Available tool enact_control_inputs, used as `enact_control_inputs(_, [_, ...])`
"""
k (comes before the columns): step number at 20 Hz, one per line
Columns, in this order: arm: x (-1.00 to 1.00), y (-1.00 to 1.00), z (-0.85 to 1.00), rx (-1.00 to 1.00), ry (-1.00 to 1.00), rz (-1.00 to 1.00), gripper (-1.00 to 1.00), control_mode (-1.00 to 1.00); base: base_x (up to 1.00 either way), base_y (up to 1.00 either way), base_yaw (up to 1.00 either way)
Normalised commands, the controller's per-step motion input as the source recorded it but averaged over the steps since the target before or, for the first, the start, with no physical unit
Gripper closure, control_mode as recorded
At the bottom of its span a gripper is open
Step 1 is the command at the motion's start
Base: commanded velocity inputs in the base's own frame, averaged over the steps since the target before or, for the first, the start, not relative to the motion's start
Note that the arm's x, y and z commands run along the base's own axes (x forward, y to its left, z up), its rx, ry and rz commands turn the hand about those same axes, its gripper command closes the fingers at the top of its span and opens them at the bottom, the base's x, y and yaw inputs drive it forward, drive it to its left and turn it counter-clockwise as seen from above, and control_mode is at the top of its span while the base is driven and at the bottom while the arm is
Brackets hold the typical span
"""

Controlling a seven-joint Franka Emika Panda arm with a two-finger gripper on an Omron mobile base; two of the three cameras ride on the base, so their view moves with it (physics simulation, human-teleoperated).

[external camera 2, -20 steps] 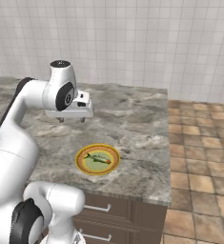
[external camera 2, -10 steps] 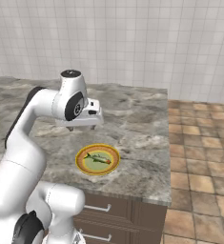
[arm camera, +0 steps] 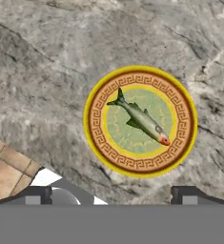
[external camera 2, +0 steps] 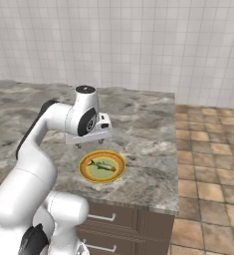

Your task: Place the fish on the rack of the oven, and slide the rack back inside. Close the oven door.

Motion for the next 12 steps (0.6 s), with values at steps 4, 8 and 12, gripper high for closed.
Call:
enact_control_inputs(4, [0.24,0.0,-0.39,0.0,0.02,0.25,-1.0,-1.0,0.0,0.0,0.0])
enact_control_inputs(8, [0.37,0.0,-0.28,-0.01,0.0,0.25,-1.0,-1.0,0.0,0.0,0.0])
enact_control_inputs(12, [0.3,0.0,-0.2,-0.05,0.02,0.24,-1.0,-1.0,0.0,0.0,0.0])
